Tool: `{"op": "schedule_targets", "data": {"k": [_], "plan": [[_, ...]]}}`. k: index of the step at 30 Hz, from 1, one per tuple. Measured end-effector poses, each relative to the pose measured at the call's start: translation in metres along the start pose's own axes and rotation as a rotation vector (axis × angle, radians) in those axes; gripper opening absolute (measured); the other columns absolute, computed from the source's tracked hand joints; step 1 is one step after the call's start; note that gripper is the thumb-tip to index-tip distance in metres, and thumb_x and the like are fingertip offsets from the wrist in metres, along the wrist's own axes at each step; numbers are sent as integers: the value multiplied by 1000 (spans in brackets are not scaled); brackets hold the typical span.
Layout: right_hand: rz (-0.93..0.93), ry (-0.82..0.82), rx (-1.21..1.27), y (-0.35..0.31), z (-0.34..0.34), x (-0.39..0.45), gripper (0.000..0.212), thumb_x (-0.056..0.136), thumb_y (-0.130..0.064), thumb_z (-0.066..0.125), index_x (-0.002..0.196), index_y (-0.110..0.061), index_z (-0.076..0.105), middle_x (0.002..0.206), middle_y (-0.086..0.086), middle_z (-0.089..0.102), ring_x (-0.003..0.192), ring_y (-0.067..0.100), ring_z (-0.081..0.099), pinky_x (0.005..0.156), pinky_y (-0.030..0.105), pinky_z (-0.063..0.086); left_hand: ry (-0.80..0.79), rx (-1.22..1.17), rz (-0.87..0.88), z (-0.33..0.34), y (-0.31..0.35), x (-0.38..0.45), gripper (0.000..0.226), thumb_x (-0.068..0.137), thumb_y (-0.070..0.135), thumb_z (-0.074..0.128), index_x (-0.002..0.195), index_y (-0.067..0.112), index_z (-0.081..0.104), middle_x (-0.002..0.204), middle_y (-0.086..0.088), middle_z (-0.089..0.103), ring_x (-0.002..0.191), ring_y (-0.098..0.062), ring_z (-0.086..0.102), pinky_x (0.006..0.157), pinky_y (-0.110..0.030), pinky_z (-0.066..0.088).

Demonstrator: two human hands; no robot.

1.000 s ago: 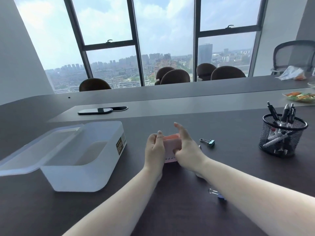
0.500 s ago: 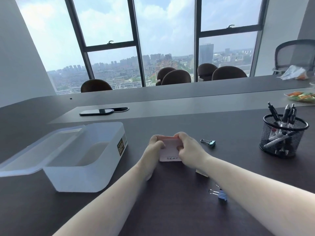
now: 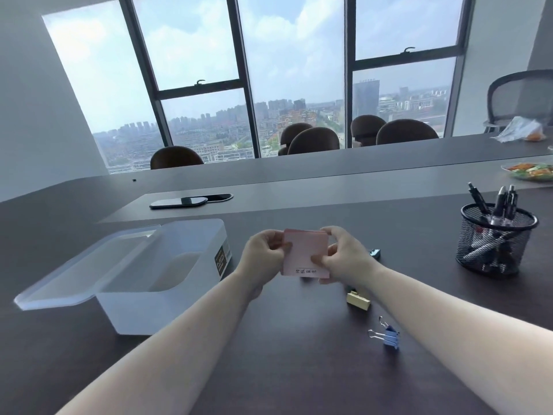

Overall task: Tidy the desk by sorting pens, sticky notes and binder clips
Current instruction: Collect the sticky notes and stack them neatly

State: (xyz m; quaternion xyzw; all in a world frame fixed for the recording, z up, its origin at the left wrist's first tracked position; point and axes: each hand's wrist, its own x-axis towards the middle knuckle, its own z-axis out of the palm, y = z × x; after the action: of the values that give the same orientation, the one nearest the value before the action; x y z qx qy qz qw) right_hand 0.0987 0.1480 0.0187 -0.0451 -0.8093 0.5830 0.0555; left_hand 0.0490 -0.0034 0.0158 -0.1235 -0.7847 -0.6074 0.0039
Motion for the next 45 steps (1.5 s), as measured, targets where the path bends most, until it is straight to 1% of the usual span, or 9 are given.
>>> {"op": "schedule_targets", "data": {"k": [4, 9, 12, 15, 22, 26, 33, 39, 45], "plan": [[4, -7, 67, -4, -1, -4, 46, 82, 5, 63, 123, -11, 50, 78, 11, 61, 63, 20, 64, 56, 32, 60, -15, -64, -25, -7, 2, -3, 27, 90, -3, 55, 79, 18, 68, 88, -12, 68, 77, -24, 55, 72, -37, 47], [60, -31, 207, -14, 0, -7, 29, 89, -12, 62, 115, -12, 49, 77, 14, 62, 56, 23, 62, 50, 29, 60, 31, -184, -24, -15, 7, -2, 22, 91, -1, 55, 83, 15, 67, 81, -7, 66, 76, -25, 55, 67, -31, 49], [126, -47, 358, -18, 0, -10, 15, 97, -27, 48, 102, -13, 51, 81, 18, 59, 53, 28, 61, 50, 35, 60, 43, -248, -50, -22, 8, 2, 19, 92, 2, 55, 85, 17, 66, 84, -5, 66, 74, -18, 61, 64, -23, 53], [183, -60, 426, -18, 0, -10, 23, 101, -26, 39, 89, -10, 51, 74, 15, 59, 58, 31, 62, 56, 39, 59, 14, -263, -71, -25, 7, 2, 15, 92, 4, 56, 91, 13, 67, 86, -4, 67, 73, -13, 62, 59, -18, 52], [180, -101, 263, -13, 1, -6, 10, 97, -17, 48, 91, -10, 52, 73, 13, 61, 61, 25, 63, 58, 36, 59, -9, -63, -75, -41, 17, 4, 20, 92, 10, 58, 107, 16, 68, 86, 3, 67, 73, -7, 56, 61, -23, 37], [150, -90, 188, -13, 3, 4, 9, 95, -12, 51, 87, -8, 54, 72, 14, 62, 60, 25, 61, 61, 37, 59, -7, -29, -2, -86, 50, 29, 24, 92, 0, 54, 113, 2, 65, 86, -5, 66, 73, -15, 58, 67, -26, 49], [148, -88, 111, -10, 15, 27, 8, 94, -9, 53, 89, -4, 57, 75, 14, 62, 60, 24, 61, 58, 33, 57, 128, 407, -101, -186, 43, 72, 24, 90, -1, 51, 82, 10, 70, 78, -9, 66, 73, -23, 59, 69, -27, 50], [152, -90, 56, -4, 19, 45, 8, 93, -8, 53, 91, -2, 58, 76, 13, 62, 60, 22, 61, 54, 28, 56, 189, 585, -299, -208, -13, 85, 29, 87, -7, 40, 83, 4, 67, 79, -12, 59, 74, -26, 54, 66, -30, 45], [121, -52, 40, -1, 21, 56, 9, 92, -6, 54, 87, -2, 60, 75, 15, 64, 59, 23, 60, 54, 28, 54, 209, 671, -317, -197, -24, 100, 28, 89, -6, 37, 82, 7, 61, 74, -10, 56, 67, -26, 51, 51, -25, 37]]}}
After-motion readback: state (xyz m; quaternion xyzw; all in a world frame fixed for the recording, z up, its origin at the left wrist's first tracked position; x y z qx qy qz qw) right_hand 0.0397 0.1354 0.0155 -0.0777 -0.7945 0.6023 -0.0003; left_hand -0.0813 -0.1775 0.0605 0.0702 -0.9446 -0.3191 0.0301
